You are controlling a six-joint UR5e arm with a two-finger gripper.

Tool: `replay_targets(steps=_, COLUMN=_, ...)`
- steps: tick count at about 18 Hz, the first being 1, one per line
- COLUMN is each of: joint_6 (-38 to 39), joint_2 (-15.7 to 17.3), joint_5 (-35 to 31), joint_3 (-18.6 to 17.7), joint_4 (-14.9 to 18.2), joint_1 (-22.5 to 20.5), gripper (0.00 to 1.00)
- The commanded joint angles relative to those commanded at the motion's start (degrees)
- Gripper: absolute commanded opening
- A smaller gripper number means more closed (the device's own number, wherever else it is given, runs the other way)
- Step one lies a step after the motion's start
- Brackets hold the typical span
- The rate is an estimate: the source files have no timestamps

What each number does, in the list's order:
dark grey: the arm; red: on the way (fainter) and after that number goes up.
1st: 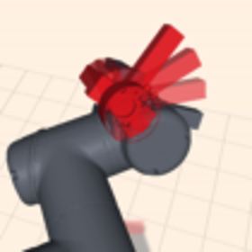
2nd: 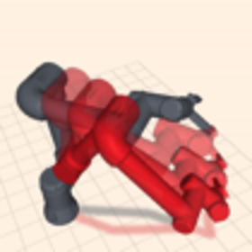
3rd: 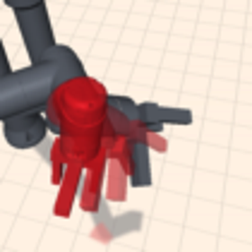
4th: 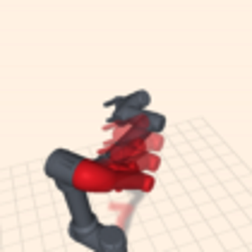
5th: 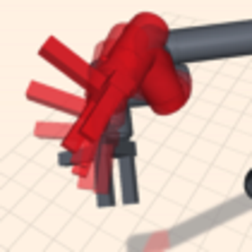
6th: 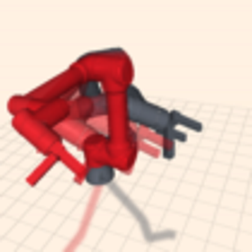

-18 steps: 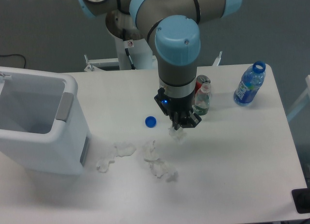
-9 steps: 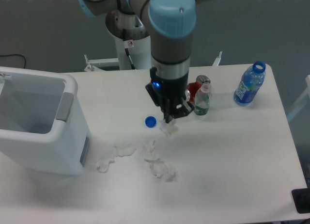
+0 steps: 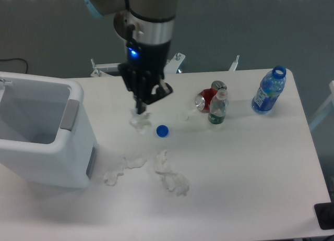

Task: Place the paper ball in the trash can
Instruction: 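Lift the held paper ball and carry it over the white trash bin, then open the gripper to drop the paper ball into the bin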

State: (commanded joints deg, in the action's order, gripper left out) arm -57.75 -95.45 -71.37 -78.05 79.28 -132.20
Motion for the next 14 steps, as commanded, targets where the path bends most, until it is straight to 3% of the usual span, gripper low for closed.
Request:
replay_targets(steps=6, joint_6=6.2, joint_2=0.4, joint_5=2.1, joint_3=0.0, joint_4=-1.6, joint_1=7.7, gripper=0.0)
replay_targets(steps=11, joint_6=7.0, joint_2=1.0, joint_5=2.4, joint_3=-0.6, joint_4=-1.7, joint_1=11.5, gripper=0.01)
replay_targets(steps=14, joint_6=6.7, joint_2=0.6, joint_5=2.4, joint_3=-1.0, joint_4=-1.6, joint_1=13.1, gripper=0.22)
